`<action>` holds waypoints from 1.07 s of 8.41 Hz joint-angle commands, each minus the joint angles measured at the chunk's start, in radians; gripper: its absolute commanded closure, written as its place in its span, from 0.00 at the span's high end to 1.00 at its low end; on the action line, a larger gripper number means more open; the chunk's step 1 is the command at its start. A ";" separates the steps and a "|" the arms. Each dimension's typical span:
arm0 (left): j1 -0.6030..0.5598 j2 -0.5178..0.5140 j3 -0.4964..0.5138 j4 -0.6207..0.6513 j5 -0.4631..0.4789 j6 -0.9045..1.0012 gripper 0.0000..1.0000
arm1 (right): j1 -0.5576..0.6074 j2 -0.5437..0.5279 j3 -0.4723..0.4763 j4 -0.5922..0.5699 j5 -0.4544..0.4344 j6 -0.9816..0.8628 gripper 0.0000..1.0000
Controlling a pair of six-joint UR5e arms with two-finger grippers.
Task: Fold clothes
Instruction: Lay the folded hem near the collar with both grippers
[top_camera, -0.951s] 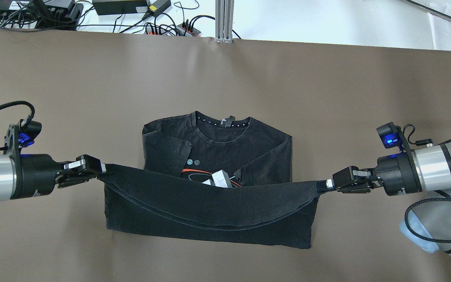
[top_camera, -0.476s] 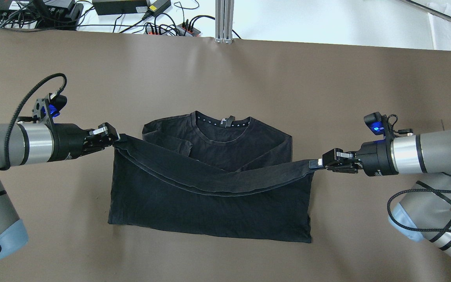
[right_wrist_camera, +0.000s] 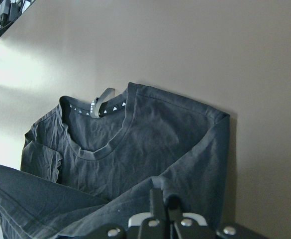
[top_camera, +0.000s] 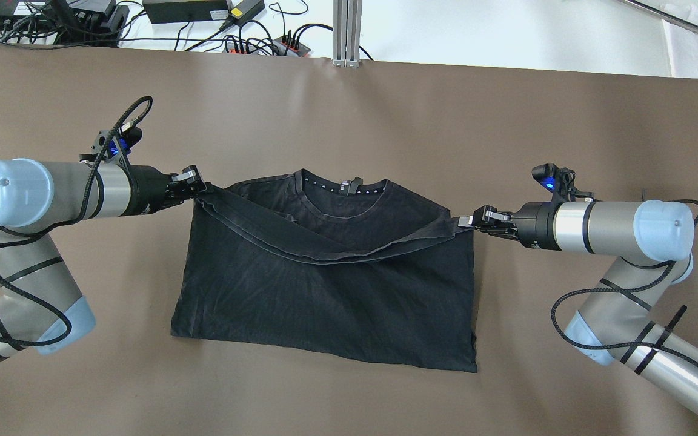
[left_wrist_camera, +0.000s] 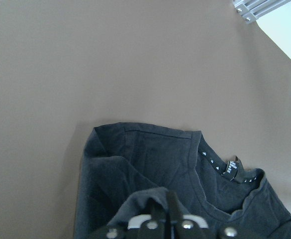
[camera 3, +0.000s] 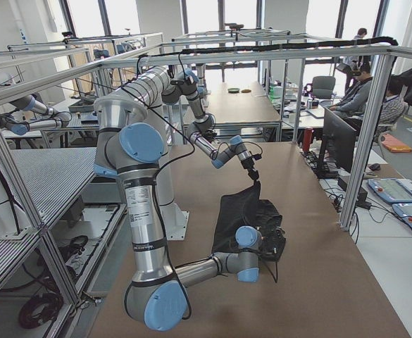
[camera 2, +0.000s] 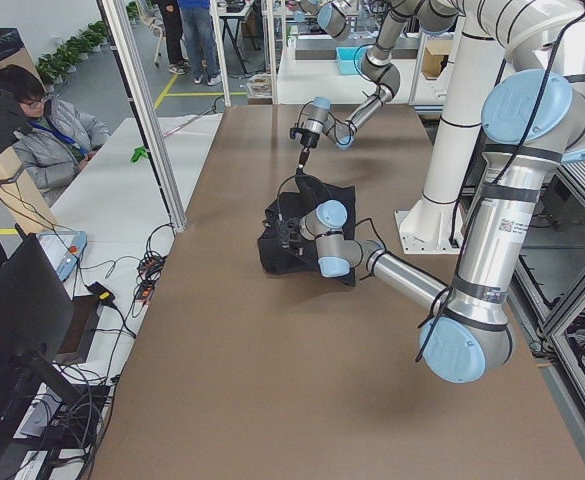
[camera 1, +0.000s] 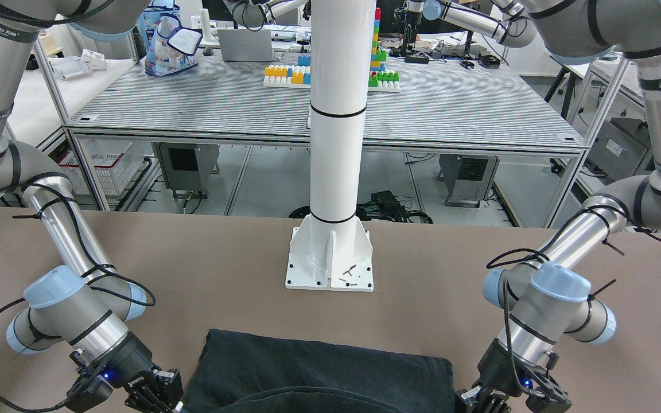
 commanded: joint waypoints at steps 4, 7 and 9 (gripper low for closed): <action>-0.041 -0.007 0.112 0.002 0.001 0.081 0.00 | 0.012 -0.001 -0.095 0.007 -0.082 -0.040 0.00; -0.046 -0.048 0.155 0.008 0.001 0.081 0.00 | 0.041 0.007 -0.094 -0.007 -0.082 -0.037 0.00; -0.046 -0.066 0.154 0.010 0.003 0.078 0.00 | 0.047 0.010 -0.094 -0.009 -0.082 -0.034 0.00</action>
